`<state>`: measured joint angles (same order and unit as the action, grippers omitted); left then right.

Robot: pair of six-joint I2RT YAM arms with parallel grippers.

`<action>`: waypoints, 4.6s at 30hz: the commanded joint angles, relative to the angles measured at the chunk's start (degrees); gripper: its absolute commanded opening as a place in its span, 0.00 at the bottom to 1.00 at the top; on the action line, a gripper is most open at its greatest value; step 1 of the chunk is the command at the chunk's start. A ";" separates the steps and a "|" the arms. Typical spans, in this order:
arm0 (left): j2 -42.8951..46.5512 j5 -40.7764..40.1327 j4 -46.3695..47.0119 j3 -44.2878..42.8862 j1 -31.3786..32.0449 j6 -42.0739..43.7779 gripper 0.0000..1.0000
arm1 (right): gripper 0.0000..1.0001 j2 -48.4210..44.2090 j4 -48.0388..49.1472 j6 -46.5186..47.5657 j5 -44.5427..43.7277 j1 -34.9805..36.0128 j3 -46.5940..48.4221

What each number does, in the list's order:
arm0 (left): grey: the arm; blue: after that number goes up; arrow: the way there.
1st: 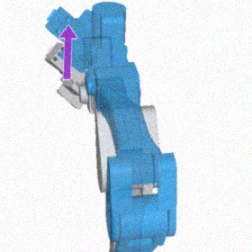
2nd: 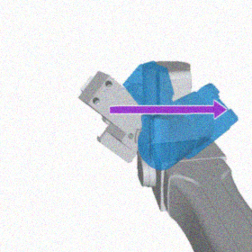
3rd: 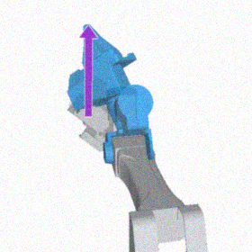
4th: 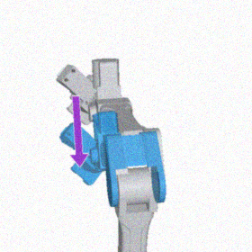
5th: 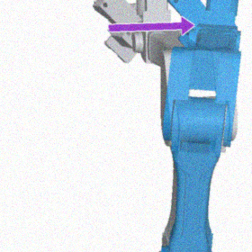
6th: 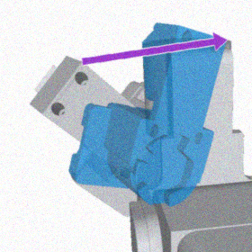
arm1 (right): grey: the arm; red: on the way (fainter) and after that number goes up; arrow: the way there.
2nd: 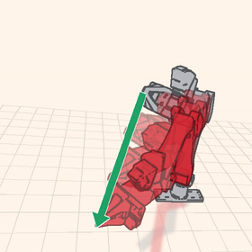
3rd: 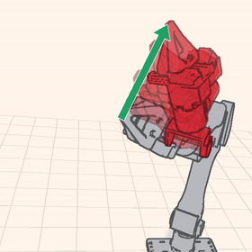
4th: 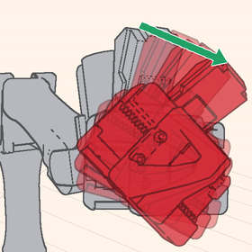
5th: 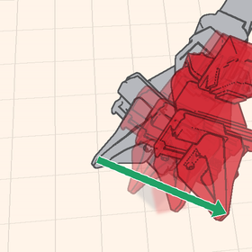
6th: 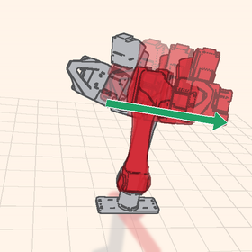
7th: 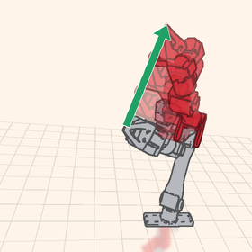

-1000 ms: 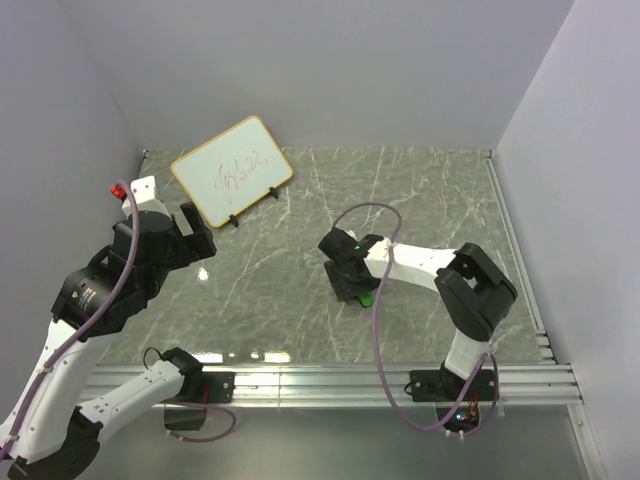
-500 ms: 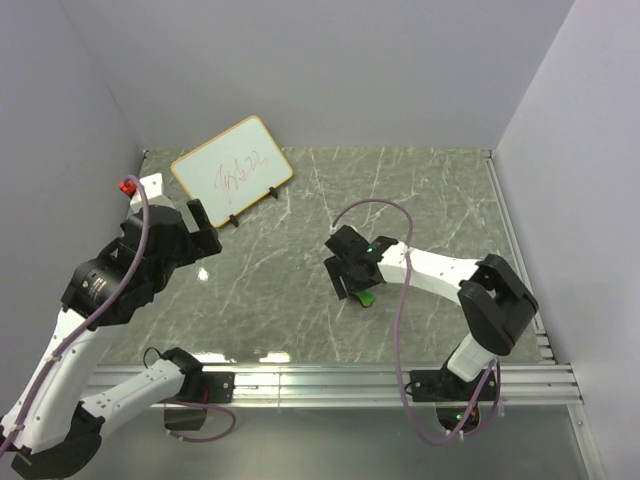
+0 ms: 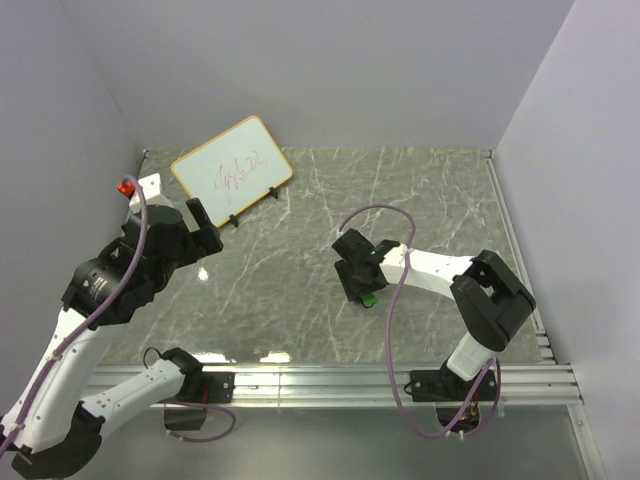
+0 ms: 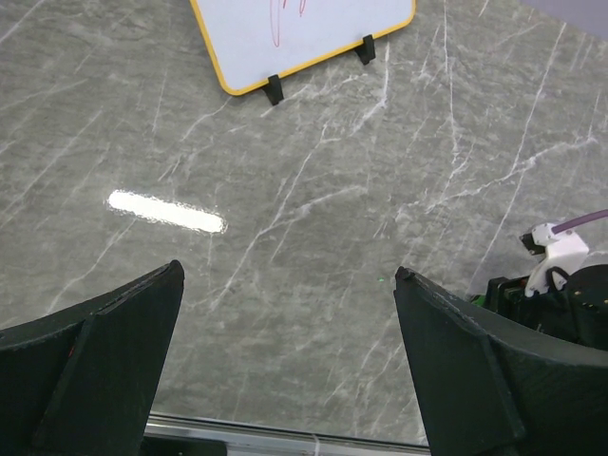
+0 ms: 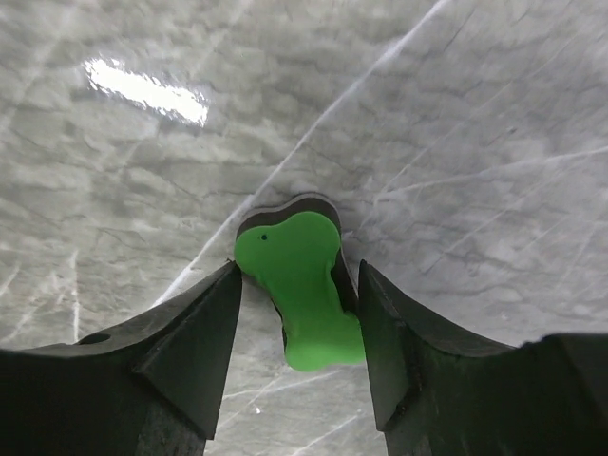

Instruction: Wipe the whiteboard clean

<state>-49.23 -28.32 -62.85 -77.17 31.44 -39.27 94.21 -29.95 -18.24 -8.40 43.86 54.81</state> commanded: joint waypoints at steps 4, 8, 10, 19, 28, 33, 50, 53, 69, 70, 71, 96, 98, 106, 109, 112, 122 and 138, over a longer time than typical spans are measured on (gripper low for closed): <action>-0.25 0.19 0.89 -0.97 0.20 -1.69 0.99 | 0.55 -0.35 2.01 -2.24 1.20 -0.17 -1.81; -1.04 0.37 1.41 -0.71 0.20 -2.30 0.99 | 0.30 -0.70 2.09 -2.68 0.85 -0.17 -2.25; -1.13 0.54 2.11 -0.35 0.20 -2.31 0.99 | 0.26 -0.70 2.01 -3.03 0.85 -0.17 -2.25; -10.43 0.98 5.54 -5.09 -1.38 6.91 1.00 | 0.00 -3.15 -4.66 -5.40 1.64 -0.18 5.99; -29.42 11.15 12.83 -14.94 -20.44 6.84 0.89 | 0.00 -7.90 -15.55 -4.44 5.23 -0.17 24.71; -32.07 14.60 24.48 -9.86 -29.05 6.92 0.85 | 0.00 -9.48 -21.01 -3.38 8.05 -0.17 30.44; -41.64 50.36 67.66 11.34 -50.25 14.91 0.85 | 0.00 -15.81 -27.00 -6.89 5.16 -0.17 31.69; -45.68 56.86 71.45 10.37 -51.65 12.82 0.84 | 0.00 -16.61 -26.91 -8.74 3.93 -0.17 30.45; -68.97 67.69 86.76 -2.99 -51.13 1.57 0.68 | 0.00 -18.28 -27.79 -13.93 -0.73 -0.09 28.16; -69.07 68.13 86.93 -3.43 -50.87 1.47 0.65 | 0.00 -18.45 -27.70 -14.02 -0.82 0.00 27.99; -69.16 68.65 86.76 -3.43 -50.52 1.47 0.59 | 0.00 -18.45 -27.53 -14.02 -1.09 -0.17 27.81; -48.42 73.32 88.16 31.35 -38.83 1.12 0.00 | 0.00 -10.56 -14.88 -8.22 4.35 -0.17 30.70; -46.84 73.75 90.00 33.91 -37.25 -1.32 0.00 | 0.00 -7.92 -12.25 -7.78 6.72 -0.09 34.65; -39.11 75.42 91.77 43.85 -35.84 -4.77 0.00 | 0.00 17.29 -8.71 -7.78 14.73 -0.17 63.64; -35.24 75.86 88.52 45.52 -34.17 -3.89 0.00 | 0.00 24.95 -10.12 -8.91 14.64 -0.26 72.43; -30.85 77.00 86.06 47.28 -32.16 -4.06 0.00 | 0.00 27.51 -9.07 -10.93 15.26 -0.79 73.08; -25.21 73.85 76.57 46.58 -27.22 -1.52 0.00 | 0.00 23.64 0.69 -14.72 17.63 -0.61 56.73; -26.79 72.35 71.12 40.87 -27.22 0.06 0.00 | 0.00 18.91 14.04 -17.00 18.42 -0.70 28.36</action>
<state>-75.55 43.94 11.38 -32.58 4.12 -39.75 114.45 -17.61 -34.15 8.73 42.87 89.95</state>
